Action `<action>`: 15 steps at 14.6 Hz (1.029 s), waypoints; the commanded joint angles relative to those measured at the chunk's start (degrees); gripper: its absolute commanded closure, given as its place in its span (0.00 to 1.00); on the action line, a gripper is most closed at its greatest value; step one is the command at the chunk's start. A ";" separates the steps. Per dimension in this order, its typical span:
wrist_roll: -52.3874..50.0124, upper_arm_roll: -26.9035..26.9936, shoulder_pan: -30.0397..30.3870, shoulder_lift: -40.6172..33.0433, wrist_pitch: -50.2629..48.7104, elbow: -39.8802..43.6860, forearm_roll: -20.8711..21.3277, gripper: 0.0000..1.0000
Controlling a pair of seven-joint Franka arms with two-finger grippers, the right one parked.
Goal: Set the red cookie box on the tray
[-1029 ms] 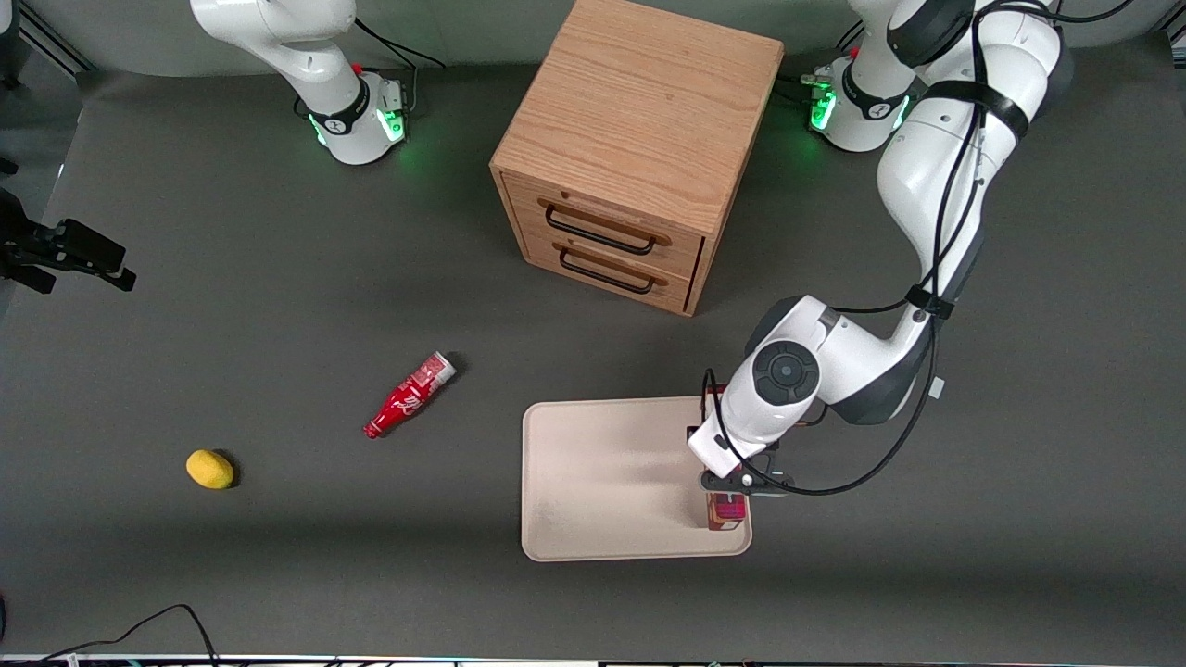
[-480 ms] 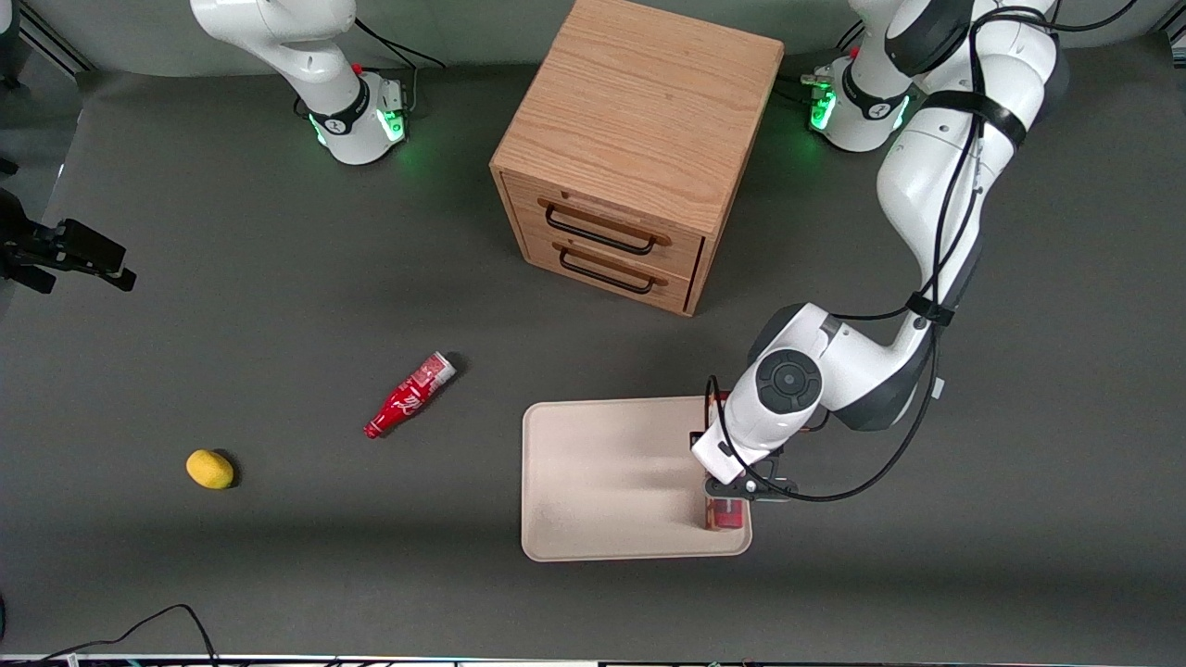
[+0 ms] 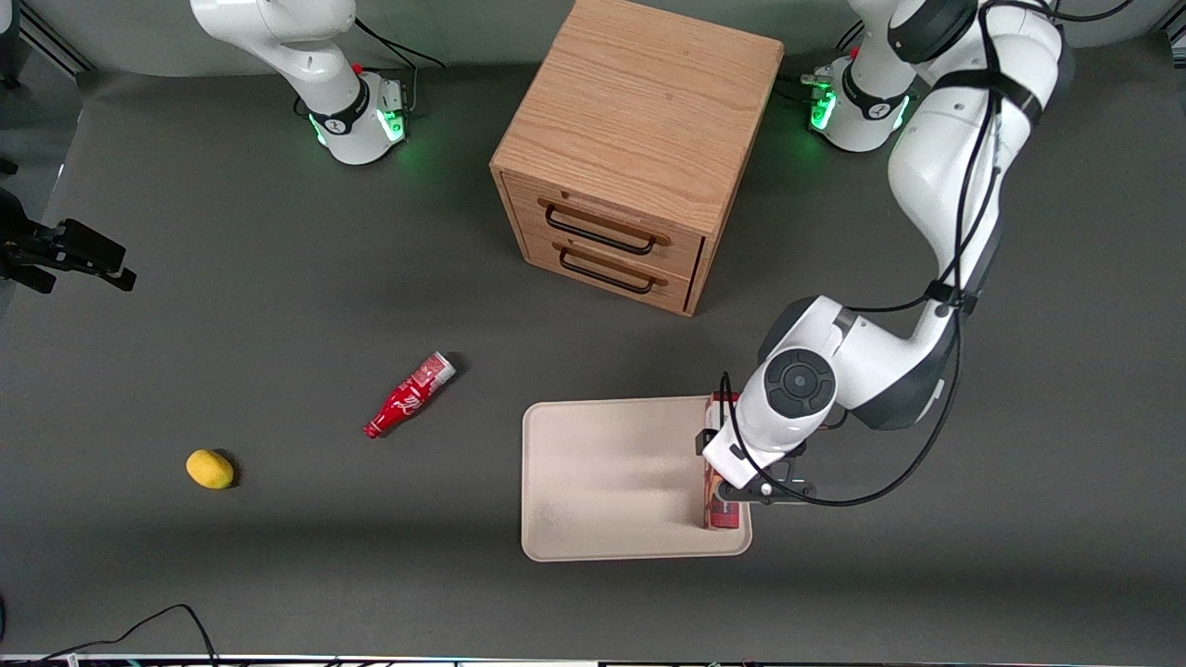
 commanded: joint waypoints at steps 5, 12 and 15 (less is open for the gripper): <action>8.30 3.52 4.17 -21.73 -19.38 0.51 -15.58 0.00; 35.11 28.83 1.81 -46.85 -28.83 -17.28 -28.44 0.00; 39.16 33.32 1.28 -60.21 -21.46 -35.65 -28.44 0.00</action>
